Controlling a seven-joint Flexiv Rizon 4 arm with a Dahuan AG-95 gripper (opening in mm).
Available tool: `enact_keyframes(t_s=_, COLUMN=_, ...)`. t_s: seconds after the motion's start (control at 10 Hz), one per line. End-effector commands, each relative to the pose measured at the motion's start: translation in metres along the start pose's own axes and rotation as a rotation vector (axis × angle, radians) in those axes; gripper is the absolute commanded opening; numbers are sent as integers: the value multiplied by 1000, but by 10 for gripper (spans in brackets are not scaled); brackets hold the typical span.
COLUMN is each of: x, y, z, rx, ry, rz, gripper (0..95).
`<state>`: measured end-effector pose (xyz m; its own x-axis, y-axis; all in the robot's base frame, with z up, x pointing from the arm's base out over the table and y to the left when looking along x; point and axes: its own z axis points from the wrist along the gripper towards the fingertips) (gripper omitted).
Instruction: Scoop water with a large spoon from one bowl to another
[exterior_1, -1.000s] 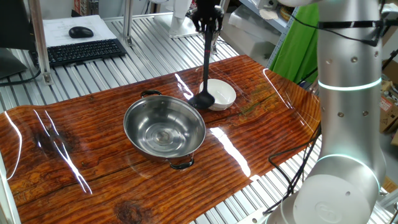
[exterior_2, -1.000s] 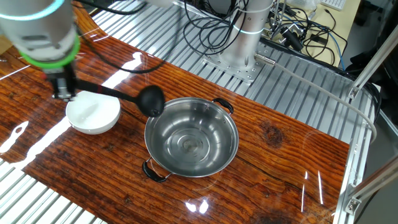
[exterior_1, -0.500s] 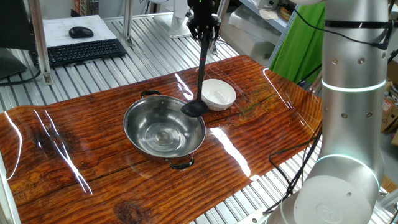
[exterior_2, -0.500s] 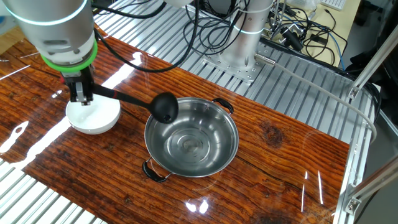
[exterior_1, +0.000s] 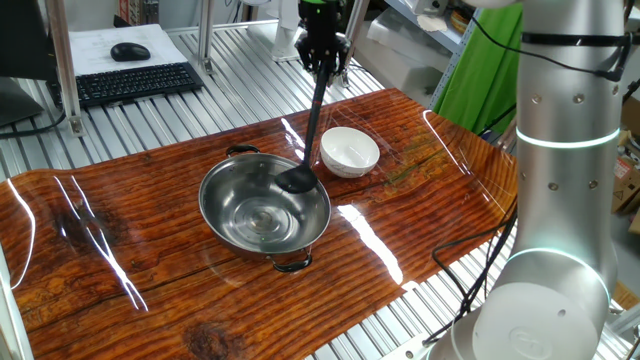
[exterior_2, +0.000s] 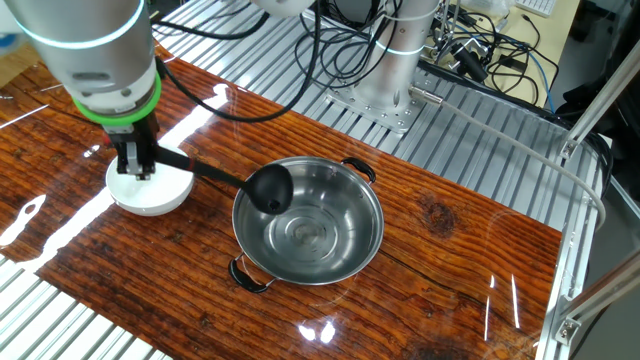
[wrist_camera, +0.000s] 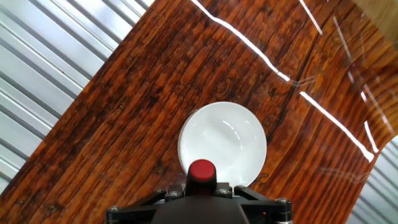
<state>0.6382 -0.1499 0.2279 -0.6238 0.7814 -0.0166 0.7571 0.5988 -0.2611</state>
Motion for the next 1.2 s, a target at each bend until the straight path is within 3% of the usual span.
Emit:
enact_keyframes(t_s=0.1, x=5, y=3, z=6, rx=-9, ry=2, rz=2, gripper=0)
enact_keyframes(t_s=0.9, x=31, y=2, z=35, rx=-13, ry=8, rz=8, gripper=0)
enact_keyframes(t_s=1.0, x=33, y=2, z=39, rx=-13, ry=8, rz=19, gripper=190)
enact_keyframes(t_s=1.1, x=36, y=1, z=42, rx=-14, ry=8, rz=23, gripper=190)
enact_keyframes(t_s=1.2, x=40, y=-1, z=46, rx=-13, ry=6, rz=26, gripper=380)
